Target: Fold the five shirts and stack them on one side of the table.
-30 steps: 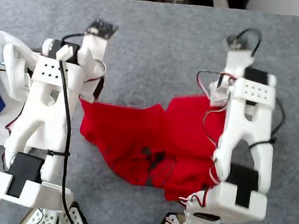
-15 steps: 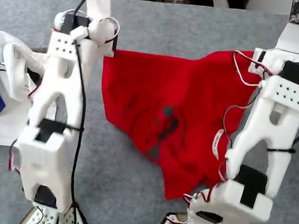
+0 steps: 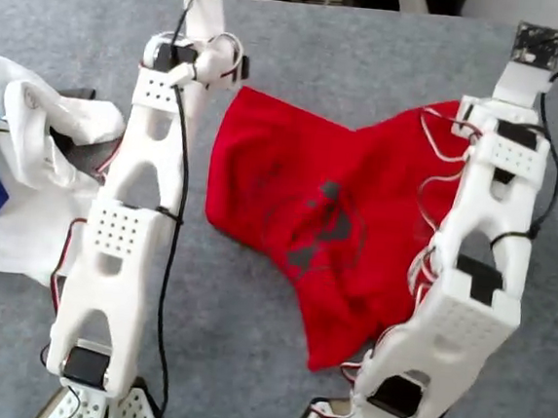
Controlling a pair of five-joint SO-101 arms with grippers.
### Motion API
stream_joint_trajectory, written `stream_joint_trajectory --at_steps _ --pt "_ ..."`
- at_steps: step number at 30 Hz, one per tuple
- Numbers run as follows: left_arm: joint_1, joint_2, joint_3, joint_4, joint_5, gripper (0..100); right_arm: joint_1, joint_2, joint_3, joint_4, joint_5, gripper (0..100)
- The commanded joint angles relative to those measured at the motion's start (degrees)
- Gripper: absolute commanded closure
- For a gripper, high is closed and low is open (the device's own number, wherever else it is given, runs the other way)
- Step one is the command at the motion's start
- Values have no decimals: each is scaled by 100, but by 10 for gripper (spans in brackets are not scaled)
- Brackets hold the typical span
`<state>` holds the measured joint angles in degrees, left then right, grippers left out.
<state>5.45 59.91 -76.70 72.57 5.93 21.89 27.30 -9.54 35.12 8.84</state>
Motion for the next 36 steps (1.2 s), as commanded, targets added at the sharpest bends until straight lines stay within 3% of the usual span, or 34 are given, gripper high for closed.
stream_joint_trajectory --at_steps 1,11,17,21,24,36 --pt "4 114 -356 -220 -325 805 0 145 -470 -237 -53 985" --pt "57 299 251 -1169 -378 805 -44 822 -1086 325 -53 985" --pt "268 299 576 -1275 -387 805 -53 857 -1156 387 -53 985" --pt "365 501 1015 -1996 -782 804 -53 857 -1130 396 -44 985" --pt "286 615 1077 -2040 -1090 804 -53 857 -1121 396 -35 985" --pt "13 853 1033 -1890 -1134 805 -62 866 -1121 396 -26 985"
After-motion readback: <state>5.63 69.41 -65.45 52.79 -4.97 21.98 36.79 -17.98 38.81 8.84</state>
